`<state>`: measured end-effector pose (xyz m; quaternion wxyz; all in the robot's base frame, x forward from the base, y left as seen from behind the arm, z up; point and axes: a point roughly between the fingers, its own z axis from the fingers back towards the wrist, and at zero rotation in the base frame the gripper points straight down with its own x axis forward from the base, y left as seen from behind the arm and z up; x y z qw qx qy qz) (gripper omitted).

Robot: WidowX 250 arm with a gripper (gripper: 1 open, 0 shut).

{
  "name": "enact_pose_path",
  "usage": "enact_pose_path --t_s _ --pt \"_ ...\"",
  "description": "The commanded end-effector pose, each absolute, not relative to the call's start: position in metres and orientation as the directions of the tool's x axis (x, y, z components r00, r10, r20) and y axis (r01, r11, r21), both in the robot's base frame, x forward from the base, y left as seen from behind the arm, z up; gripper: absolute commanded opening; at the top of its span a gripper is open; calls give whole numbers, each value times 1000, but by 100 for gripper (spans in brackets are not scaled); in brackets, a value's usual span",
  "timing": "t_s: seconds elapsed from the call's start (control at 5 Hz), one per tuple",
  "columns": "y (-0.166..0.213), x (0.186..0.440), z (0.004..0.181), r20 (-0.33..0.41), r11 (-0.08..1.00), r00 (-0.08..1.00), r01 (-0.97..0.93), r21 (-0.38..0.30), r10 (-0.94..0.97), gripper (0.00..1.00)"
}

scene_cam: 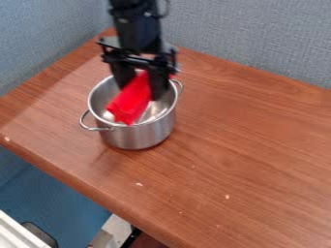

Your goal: Put the red object in the metal pot

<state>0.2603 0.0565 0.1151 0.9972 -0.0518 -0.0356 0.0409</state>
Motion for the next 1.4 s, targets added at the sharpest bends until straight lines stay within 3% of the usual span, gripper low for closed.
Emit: enact_pose_path --t_s 0.0,0.4,0.6,0.8,1.2 --pt "78 267 118 126 988 983 -122 -95 134 0" --pt "88 268 90 130 973 965 -222 -55 228 0" --pt "87 268 81 137 958 948 -283 -51 287 100" --pt "96 270 62 143 957 946 -288 -37 290 100" --pt "116 269 71 202 954 932 -295 -60 301 100"
